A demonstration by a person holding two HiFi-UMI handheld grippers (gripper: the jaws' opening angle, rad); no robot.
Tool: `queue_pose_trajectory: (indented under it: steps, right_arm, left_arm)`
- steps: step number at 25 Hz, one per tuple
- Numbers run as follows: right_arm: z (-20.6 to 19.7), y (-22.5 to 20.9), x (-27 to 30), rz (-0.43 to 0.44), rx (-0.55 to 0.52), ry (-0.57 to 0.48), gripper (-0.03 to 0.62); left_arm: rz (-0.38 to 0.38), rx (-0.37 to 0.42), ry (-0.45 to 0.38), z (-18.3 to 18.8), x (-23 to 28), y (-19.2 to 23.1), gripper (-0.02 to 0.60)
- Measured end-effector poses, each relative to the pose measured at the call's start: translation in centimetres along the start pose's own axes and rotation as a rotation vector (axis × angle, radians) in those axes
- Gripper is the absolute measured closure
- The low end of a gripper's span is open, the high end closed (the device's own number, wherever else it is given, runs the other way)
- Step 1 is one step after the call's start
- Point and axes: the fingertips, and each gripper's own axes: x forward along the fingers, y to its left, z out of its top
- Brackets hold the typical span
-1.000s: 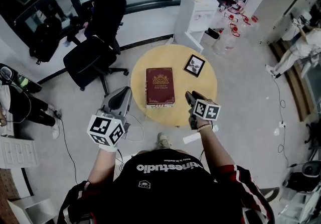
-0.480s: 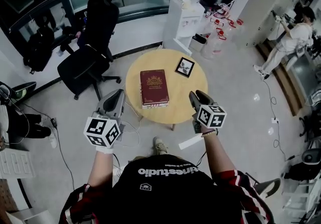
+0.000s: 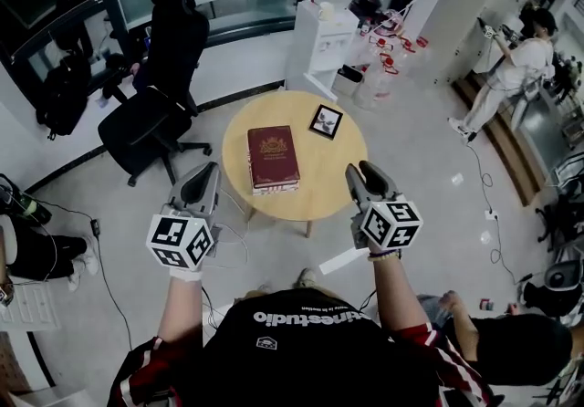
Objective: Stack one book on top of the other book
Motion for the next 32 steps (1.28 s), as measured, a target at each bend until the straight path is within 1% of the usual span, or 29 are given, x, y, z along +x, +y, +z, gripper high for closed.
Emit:
queue_pose_trajectory:
  steps: [5, 9, 15, 20, 23, 28, 32]
  right_arm:
    - [2.8, -0.1, -1.2, 0.015, -0.038, -0.050, 0.445]
    - [4.7, -1.3, -2.8, 0.023, -0.061, -0.075, 0.448]
    - [6.9, -3.5, -5.1, 0.016, -0.087, -0.116, 0.470]
    - [8.4, -4.4, -6.5, 0.026, -0.106, -0.138, 0.487]
    - [8.8, -5.0, -7.2, 0.021, -0.110, -0.149, 0.497]
    - [9.2, -5.3, -8.0, 0.025, -0.123, -0.171, 0.545]
    - [8.9, -5.1, -8.2, 0.028, -0.131, -0.175, 0.549]
  left_arm:
    - [0.008, 0.012, -0.014, 1.1, 0.6, -1.4, 0.557]
    - [0.016, 0.026, -0.028, 2.2, 1.4, -3.4, 0.558]
    - [0.002, 0.038, -0.044, 3.3, 3.0, -6.8, 0.557]
    - [-0.009, 0.057, -0.050, 4.2, 3.9, -9.1, 0.557]
    - [-0.016, 0.068, -0.055, 4.6, 4.3, -10.3, 0.557]
    - [-0.020, 0.079, -0.066, 5.3, 4.5, -11.4, 0.557]
    - [-0.017, 0.089, -0.073, 5.6, 4.3, -11.6, 0.558]
